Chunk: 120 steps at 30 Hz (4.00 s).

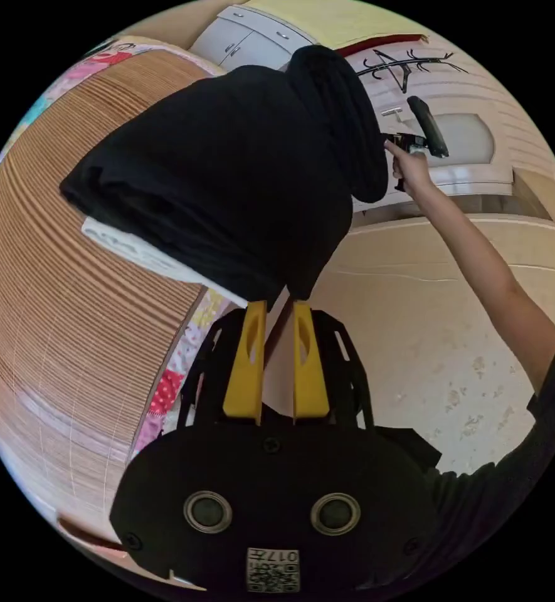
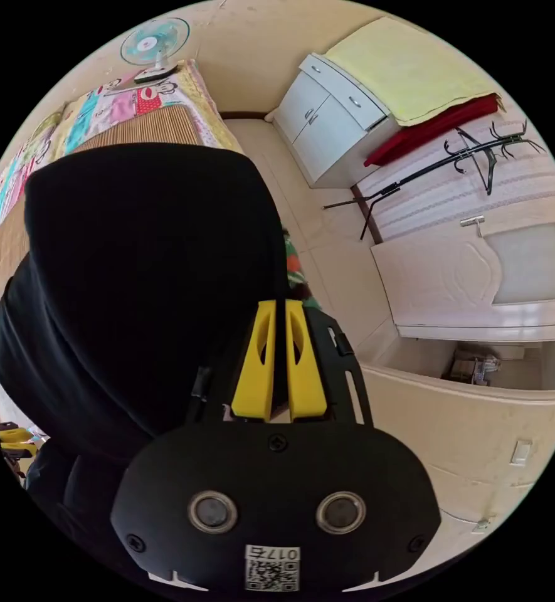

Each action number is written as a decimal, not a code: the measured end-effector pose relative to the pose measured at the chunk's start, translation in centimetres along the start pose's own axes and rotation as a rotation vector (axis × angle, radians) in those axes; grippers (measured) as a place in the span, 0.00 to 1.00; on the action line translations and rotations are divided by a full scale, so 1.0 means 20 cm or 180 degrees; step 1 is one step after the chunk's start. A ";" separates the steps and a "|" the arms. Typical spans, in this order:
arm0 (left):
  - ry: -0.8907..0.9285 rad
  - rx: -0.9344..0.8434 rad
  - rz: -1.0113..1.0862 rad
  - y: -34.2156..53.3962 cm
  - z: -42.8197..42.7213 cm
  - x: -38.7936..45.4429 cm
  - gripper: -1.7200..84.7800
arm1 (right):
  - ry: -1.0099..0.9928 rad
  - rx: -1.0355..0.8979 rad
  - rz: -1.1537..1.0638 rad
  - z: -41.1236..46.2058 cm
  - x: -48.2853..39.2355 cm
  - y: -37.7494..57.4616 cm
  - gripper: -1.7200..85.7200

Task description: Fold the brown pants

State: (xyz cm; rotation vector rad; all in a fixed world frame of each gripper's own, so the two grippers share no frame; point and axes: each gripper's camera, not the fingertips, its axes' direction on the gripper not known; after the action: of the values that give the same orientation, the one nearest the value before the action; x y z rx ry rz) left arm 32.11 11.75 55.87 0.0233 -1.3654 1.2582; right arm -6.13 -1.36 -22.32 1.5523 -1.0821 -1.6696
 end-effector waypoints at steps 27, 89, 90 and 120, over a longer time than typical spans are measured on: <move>0.0383 0.1048 -0.4994 2.88 -0.53 -1.02 0.02 | -0.5141 -0.0505 -0.2200 -0.80 -2.33 1.00 0.03; 0.0977 0.3046 0.3644 3.09 -1.71 2.04 0.02 | -0.9543 -0.0596 -0.0226 -0.32 -1.83 0.25 0.29; 0.0927 0.2834 0.3572 3.02 -1.59 2.11 0.03 | -0.9360 -0.0412 -0.0308 -0.33 -1.73 0.16 0.28; 0.1651 0.3134 0.1154 2.21 -0.66 2.55 0.21 | -1.1484 0.1615 -0.7033 -1.12 -1.17 1.10 0.16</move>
State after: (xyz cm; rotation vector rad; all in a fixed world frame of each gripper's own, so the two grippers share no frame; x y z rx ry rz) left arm -2.27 71.04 60.68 0.1261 -0.2223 1.9697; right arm 16.86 4.75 8.76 1.1905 -0.4144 0.3840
